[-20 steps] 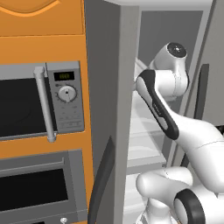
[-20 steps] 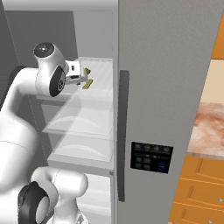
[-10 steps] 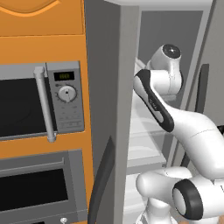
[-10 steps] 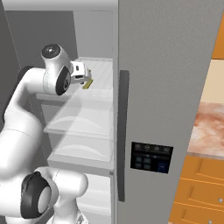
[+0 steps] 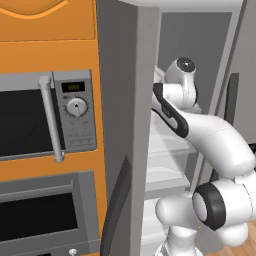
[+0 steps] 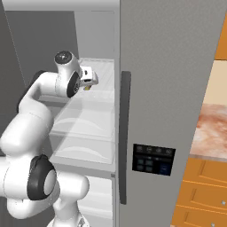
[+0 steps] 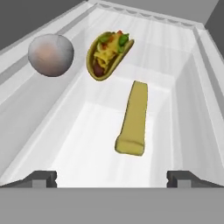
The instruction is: Pick the egg and butter from the fridge and place them by the bowl for mixing.
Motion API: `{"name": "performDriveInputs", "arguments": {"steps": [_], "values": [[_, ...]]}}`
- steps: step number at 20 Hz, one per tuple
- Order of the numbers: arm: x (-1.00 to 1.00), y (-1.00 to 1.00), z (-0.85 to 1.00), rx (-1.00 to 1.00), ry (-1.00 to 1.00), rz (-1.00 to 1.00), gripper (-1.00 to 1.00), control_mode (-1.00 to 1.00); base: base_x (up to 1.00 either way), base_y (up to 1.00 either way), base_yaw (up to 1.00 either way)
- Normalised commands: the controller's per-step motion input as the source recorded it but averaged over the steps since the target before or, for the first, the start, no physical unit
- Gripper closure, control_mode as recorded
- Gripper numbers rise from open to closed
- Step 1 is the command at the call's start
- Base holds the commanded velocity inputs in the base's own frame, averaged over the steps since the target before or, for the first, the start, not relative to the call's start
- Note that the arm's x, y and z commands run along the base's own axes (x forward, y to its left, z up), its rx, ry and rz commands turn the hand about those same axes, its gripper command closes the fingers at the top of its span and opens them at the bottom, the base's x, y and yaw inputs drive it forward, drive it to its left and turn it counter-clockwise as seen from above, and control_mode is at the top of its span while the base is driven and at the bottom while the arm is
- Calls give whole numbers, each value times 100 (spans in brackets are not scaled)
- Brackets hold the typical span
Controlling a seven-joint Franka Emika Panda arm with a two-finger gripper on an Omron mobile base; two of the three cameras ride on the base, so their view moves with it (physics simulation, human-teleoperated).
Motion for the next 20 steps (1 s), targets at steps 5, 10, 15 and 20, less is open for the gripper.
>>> {"name": "performDriveInputs", "arguments": {"steps": [5,10,15,20], "values": [[67,-6,-29,0,0,0,-100,-100,0,0,0],[50,-13,-7,0,0,0,-100,-100,0,0,0],[41,0,-24,0,3,-1,-100,-100,0,0,0],[19,0,-71,0,9,-5,-100,-100,0,0,0]]}}
